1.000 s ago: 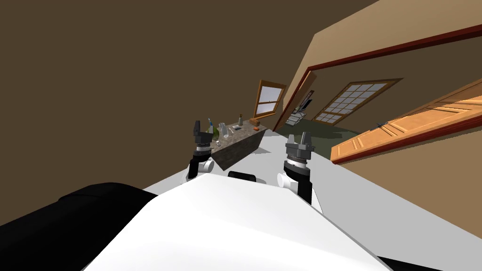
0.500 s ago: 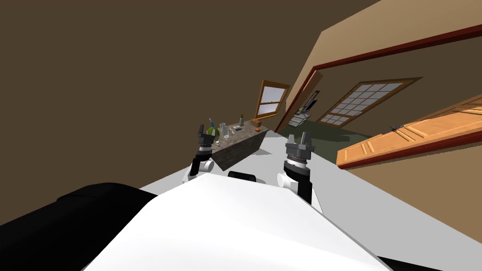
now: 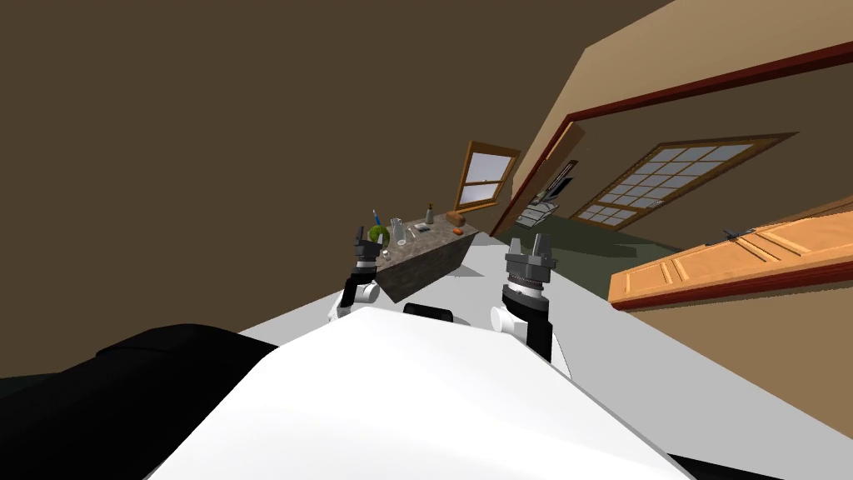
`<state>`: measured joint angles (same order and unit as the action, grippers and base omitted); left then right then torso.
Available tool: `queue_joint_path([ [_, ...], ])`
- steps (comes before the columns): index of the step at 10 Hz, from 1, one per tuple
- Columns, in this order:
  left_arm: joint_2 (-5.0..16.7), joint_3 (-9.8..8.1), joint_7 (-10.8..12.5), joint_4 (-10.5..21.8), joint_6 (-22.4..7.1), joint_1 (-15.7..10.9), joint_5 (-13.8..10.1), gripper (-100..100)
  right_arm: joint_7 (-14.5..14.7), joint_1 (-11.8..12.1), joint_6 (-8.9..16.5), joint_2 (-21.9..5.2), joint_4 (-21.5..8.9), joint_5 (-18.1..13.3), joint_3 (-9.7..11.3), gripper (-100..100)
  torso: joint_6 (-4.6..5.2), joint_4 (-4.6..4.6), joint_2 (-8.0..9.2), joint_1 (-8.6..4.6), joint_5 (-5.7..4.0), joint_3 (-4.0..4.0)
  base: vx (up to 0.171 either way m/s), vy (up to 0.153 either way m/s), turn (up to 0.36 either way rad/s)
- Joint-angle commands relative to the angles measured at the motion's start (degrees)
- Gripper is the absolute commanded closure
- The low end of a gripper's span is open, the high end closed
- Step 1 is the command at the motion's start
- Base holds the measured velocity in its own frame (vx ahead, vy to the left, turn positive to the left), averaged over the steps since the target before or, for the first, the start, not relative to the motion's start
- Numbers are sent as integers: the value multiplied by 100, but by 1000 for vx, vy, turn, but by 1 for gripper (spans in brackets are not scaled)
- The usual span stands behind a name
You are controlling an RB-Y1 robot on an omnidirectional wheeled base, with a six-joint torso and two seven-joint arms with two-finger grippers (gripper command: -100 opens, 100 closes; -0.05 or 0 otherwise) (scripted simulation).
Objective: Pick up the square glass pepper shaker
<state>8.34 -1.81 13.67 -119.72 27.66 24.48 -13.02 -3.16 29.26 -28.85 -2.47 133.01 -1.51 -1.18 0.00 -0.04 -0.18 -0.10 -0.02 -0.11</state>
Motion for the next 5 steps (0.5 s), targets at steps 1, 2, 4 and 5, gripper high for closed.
queue_joint_path([
  [1,6,-23,137,191,-29,-32,-164,-100,0,0,0,0,0,0,0,0,0,0,0,0,0,0,40,-38,90],
  [2,12,-38,212,316,-39,-61,-260,-100,0,0,0,0,0,0,0,0,-1,0,1,-2,0,0,36,-36,69],
  [4,46,-78,425,669,-67,-144,-530,-100,0,0,0,0,0,0,0,0,-1,0,0,-4,-1,0,45,-45,96],
  [5,62,-89,494,781,-77,-171,-616,-100,0,0,0,0,0,0,0,0,1,-1,-2,-6,-1,-1,42,-46,64],
])
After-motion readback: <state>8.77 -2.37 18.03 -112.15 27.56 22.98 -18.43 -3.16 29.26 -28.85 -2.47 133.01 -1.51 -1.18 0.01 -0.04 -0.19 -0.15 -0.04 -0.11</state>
